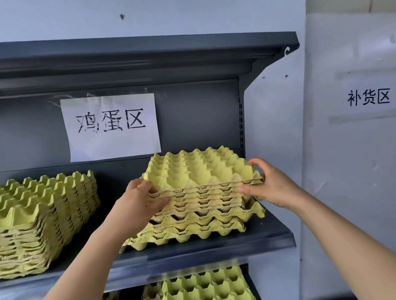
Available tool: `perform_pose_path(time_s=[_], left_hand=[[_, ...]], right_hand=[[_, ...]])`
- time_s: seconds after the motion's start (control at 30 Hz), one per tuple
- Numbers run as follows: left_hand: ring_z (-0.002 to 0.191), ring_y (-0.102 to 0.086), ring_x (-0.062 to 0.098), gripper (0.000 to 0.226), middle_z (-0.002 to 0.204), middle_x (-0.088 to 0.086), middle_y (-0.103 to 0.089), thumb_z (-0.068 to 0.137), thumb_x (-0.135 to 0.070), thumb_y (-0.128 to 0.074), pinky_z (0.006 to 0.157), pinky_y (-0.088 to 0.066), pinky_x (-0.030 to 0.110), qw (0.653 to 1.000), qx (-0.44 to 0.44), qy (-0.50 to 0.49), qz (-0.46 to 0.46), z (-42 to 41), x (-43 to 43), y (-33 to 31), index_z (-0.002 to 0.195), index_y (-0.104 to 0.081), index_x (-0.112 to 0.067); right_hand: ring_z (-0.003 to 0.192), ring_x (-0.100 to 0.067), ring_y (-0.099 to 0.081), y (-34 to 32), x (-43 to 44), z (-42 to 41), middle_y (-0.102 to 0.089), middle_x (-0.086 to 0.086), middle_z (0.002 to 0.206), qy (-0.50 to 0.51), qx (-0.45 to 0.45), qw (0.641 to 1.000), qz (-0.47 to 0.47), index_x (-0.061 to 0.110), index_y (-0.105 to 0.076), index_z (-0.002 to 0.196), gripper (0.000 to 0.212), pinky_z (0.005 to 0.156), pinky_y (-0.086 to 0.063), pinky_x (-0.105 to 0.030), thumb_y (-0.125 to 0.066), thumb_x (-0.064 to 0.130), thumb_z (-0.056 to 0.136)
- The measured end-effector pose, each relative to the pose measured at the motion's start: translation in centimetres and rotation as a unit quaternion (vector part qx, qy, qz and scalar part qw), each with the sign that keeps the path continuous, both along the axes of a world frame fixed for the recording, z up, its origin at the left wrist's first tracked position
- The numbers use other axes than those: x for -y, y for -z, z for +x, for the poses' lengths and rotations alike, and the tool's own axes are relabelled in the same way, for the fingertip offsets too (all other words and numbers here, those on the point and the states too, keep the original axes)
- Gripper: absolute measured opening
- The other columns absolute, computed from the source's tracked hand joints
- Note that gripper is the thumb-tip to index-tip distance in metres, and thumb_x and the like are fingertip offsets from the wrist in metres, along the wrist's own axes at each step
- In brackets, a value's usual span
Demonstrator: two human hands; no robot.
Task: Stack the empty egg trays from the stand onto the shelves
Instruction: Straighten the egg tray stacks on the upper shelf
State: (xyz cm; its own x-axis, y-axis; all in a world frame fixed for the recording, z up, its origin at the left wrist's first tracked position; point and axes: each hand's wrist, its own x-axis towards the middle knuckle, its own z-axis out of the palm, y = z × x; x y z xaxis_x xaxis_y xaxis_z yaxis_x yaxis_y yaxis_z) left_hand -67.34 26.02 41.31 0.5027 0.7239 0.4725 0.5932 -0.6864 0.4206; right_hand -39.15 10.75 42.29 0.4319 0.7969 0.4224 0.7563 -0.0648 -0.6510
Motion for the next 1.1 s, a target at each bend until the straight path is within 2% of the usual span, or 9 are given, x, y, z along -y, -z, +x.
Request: perform_pose_path(time_s=[0.07, 0.17, 0.27, 0.43, 0.67, 0.83, 0.97, 1.03, 1.1], left_hand=[[0.079, -0.059, 0.013, 0.038, 0.119, -0.008, -0.044, 0.081, -0.054, -0.066, 0.065, -0.046, 0.026, 1.0, -0.006, -0.005, 0.001, -0.1, 0.0, -0.1, 0.101, -0.054, -0.024], [0.081, -0.054, 0.011, 0.032, 0.112, -0.003, -0.053, 0.077, -0.045, -0.075, 0.066, -0.039, 0.026, 0.999, 0.047, 0.002, 0.002, 0.0, 0.0, -0.3, 0.087, -0.056, -0.021], [0.075, -0.05, 0.01, 0.031, 0.099, -0.003, -0.057, 0.075, -0.039, -0.079, 0.059, -0.036, 0.025, 0.994, 0.111, 0.004, 0.003, 0.0, 0.3, -0.4, 0.08, -0.055, -0.019], [0.069, -0.047, 0.005, 0.028, 0.094, -0.005, -0.056, 0.073, -0.036, -0.081, 0.055, -0.033, 0.021, 0.986, 0.164, 0.013, -0.01, -0.5, 0.4, -1.1, 0.082, -0.056, -0.026], [0.061, -0.048, 0.009, 0.03, 0.09, -0.001, -0.06, 0.072, -0.034, -0.082, 0.05, -0.033, 0.024, 0.985, 0.174, 0.012, -0.006, -1.7, -0.1, -2.0, 0.085, -0.056, -0.029], [0.055, -0.049, 0.009, 0.029, 0.091, -0.001, -0.06, 0.075, -0.029, -0.08, 0.047, -0.032, 0.019, 0.98, 0.197, 0.002, 0.023, -2.5, 0.2, -2.3, 0.088, -0.055, -0.026], [0.049, -0.051, 0.002, 0.029, 0.09, -0.001, -0.06, 0.076, -0.026, -0.08, 0.046, -0.033, 0.013, 0.976, 0.214, -0.006, 0.041, -2.7, 0.4, -2.4, 0.09, -0.055, -0.021], [0.052, -0.052, 0.001, 0.029, 0.091, -0.002, -0.059, 0.076, -0.026, -0.08, 0.046, -0.033, 0.01, 0.976, 0.215, -0.014, 0.045, -3.0, 0.4, -2.6, 0.091, -0.055, -0.02], [0.064, -0.053, 0.003, 0.029, 0.094, -0.004, -0.059, 0.077, -0.028, -0.079, 0.05, -0.033, 0.011, 0.977, 0.205, -0.028, 0.052, -3.7, 0.4, -2.8, 0.091, -0.055, -0.021]], right_hand=[[0.119, -0.018, -0.048, 0.3, -0.1, 0.1, -0.05, 0.006, 0.129, -0.008, -0.012, 1.0, -0.003, 0.035, -0.038, 0.13, 0.077, 0.095, -0.045, -0.036, -0.08, 0.047, 0.067], [0.119, -0.021, -0.049, 0.4, -0.4, 0.2, -0.05, 0.003, 0.131, -0.005, -0.025, 1.0, 0.019, 0.036, -0.039, 0.128, 0.076, 0.096, -0.046, -0.043, -0.082, 0.045, 0.065], [0.107, -0.018, -0.055, -0.2, -0.6, -0.1, -0.054, 0.006, 0.126, -0.006, -0.025, 0.997, 0.069, 0.034, -0.044, 0.127, 0.07, 0.089, -0.049, -0.038, -0.082, 0.038, 0.068], [0.099, -0.013, -0.058, -1.4, -0.7, -0.4, -0.059, 0.012, 0.114, -0.017, -0.021, 0.994, 0.106, 0.033, -0.047, 0.127, 0.069, 0.081, -0.05, -0.032, -0.083, 0.036, 0.068], [0.113, -0.017, -0.056, -0.5, -1.3, -1.1, -0.058, 0.008, 0.126, -0.023, -0.026, 0.992, 0.122, 0.038, -0.044, 0.128, 0.071, 0.096, -0.048, -0.043, -0.08, 0.048, 0.067], [0.114, -0.015, -0.054, -1.2, -1.7, -1.9, -0.058, 0.008, 0.125, -0.025, 0.004, 0.989, 0.144, 0.034, -0.044, 0.129, 0.069, 0.095, -0.047, -0.036, -0.078, 0.046, 0.07], [0.116, -0.019, -0.053, -1.6, -2.1, -2.3, -0.058, 0.005, 0.126, -0.02, 0.034, 0.987, 0.157, 0.035, -0.043, 0.128, 0.068, 0.096, -0.047, -0.041, -0.077, 0.049, 0.071], [0.116, -0.019, -0.053, -1.9, -2.4, -2.5, -0.057, 0.005, 0.126, -0.023, 0.033, 0.986, 0.16, 0.037, -0.043, 0.127, 0.068, 0.096, -0.047, -0.042, -0.076, 0.051, 0.07], [0.115, -0.019, -0.054, -2.0, -2.7, -2.6, -0.058, 0.006, 0.126, -0.035, 0.029, 0.987, 0.154, 0.038, -0.043, 0.126, 0.068, 0.096, -0.047, -0.043, -0.076, 0.054, 0.068]])
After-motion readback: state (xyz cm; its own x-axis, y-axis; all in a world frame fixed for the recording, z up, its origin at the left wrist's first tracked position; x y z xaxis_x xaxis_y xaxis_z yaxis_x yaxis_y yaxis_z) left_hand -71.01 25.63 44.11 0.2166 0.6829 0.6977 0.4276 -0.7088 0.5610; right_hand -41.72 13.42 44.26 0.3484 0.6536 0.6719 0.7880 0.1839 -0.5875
